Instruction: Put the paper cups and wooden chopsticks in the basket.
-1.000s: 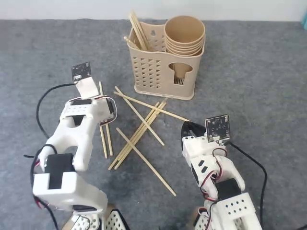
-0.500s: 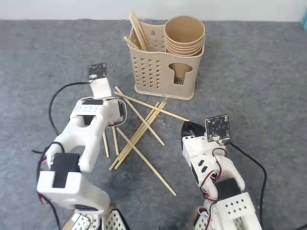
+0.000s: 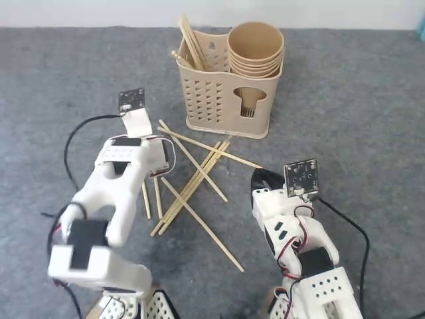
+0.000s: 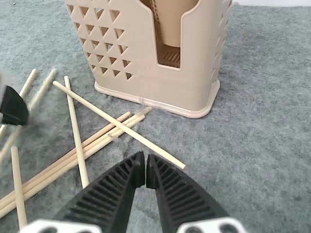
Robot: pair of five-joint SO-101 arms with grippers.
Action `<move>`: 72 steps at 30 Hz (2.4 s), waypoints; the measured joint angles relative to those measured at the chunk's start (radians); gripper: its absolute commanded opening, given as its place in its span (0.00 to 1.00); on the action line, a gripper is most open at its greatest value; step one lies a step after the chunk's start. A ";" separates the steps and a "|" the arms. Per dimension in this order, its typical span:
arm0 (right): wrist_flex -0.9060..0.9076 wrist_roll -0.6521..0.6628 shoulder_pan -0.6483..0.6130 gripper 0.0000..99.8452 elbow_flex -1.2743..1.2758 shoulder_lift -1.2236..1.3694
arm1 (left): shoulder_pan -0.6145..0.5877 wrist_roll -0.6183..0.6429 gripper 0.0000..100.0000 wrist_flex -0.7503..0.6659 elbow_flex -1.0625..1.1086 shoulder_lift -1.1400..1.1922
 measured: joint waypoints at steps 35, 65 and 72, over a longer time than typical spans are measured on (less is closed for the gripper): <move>0.121 0.209 -0.091 0.12 -0.345 0.442 | -0.091 0.094 0.01 -0.502 0.756 -1.043; 0.003 0.575 -0.091 0.16 -0.867 1.442 | -0.094 0.094 0.01 -0.505 0.766 -1.043; -0.044 0.658 -0.069 0.20 -0.872 1.436 | -0.094 0.094 0.01 -0.511 0.766 -1.043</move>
